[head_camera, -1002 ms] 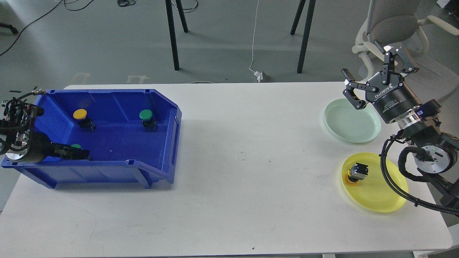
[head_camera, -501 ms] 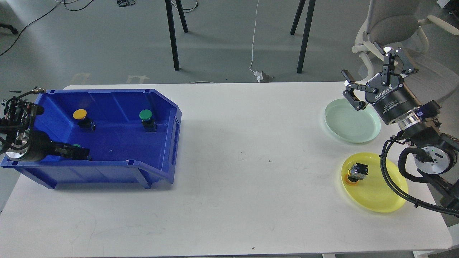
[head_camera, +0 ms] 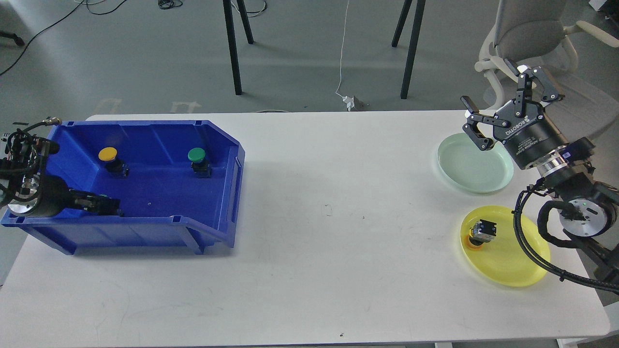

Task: Pass button and place on color plate
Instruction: 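Close the left gripper on the green button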

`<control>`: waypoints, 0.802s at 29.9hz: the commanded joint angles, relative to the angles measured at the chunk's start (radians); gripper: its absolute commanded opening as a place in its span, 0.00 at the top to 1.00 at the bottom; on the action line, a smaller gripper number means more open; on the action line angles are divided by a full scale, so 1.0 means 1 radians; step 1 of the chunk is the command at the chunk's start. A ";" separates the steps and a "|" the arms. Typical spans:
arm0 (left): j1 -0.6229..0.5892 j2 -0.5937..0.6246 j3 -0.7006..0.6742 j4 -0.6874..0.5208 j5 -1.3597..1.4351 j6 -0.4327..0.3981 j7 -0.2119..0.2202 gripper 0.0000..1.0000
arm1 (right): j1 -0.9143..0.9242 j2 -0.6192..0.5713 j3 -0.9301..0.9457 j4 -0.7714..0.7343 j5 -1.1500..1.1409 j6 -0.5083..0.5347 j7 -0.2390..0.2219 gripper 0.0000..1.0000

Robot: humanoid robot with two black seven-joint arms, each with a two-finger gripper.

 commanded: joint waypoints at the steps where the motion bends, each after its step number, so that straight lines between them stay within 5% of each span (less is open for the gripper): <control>1: 0.000 0.000 0.000 0.000 0.000 0.000 0.000 0.32 | 0.000 0.001 0.002 0.000 0.000 0.000 0.000 0.04; 24: -0.002 0.000 0.000 0.000 -0.002 0.000 0.000 0.62 | -0.002 0.001 0.002 -0.002 0.000 0.000 0.000 0.04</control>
